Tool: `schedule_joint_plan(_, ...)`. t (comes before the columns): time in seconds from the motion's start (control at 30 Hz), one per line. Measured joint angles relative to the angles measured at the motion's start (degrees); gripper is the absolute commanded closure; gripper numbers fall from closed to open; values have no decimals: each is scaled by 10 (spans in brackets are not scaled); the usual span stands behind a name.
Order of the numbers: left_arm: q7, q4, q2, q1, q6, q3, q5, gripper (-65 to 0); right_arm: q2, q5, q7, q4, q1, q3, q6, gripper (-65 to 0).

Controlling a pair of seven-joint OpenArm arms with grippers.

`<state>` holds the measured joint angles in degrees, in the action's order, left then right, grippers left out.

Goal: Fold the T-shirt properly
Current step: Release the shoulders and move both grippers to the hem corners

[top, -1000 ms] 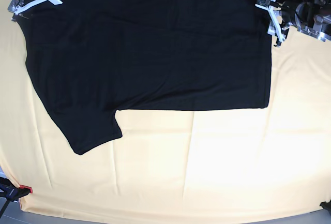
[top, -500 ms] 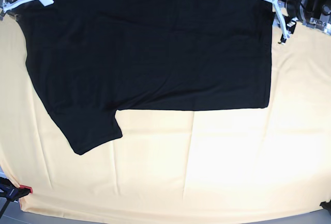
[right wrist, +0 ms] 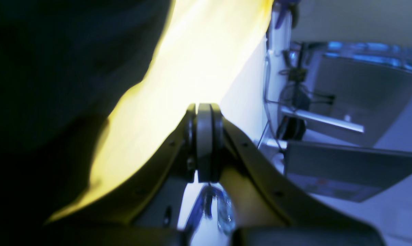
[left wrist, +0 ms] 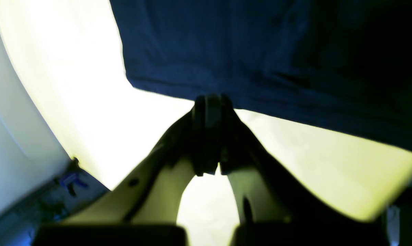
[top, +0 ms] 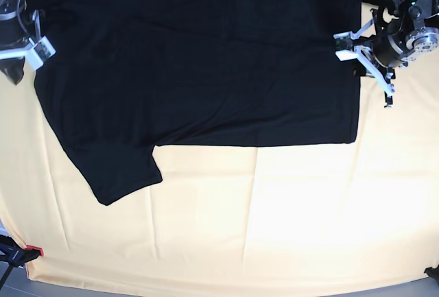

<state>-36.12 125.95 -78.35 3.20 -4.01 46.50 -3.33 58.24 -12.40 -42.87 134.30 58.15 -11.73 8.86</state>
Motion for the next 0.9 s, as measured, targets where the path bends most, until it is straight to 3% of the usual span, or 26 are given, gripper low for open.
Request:
schedule_joint_plan(0.2,0,-142,92,69,79,-35,14,0,-7,146,27,-8,-128,0,-74,0)
schedule_joint_plan(0.3,7,-218,149,72,76,-132,88,0,-28,196,48,-66,-181,0,-93,0)
schedule_joint_plan(0.43,18,-302,242,72,-7,-310,266,0,-76,315,57,-168,-265,1,-182,0)
schedule_joint_plan(0.53,12,-375,301,72,-113,-445,419,0,-106,409,43,-246,-334,2,-243,0)
schedule_joint_plan(0.6,-17,-431,327,73,-170,-513,506,0,-123,461,17,-298,-375,1,-271,0)
schedule_joint_plan(0.67,-58,-486,333,72,-205,-549,587,0,-129,500,0,-347,-409,0,-301,0)
schedule_joint_plan(0.73,-77,-536,334,69,-222,-566,636,0,-130,528,-5,-385,-436,0,-330,0)
schedule_joint_plan(0.8,-72,-586,336,71,-212,-571,655,0,-130,542,-10,-404,-460,0,-349,0)
schedule_joint_plan(0.9,-72,-649,346,71,-195,-572,684,0,-130,544,-19,-407,-480,0,-349,0)
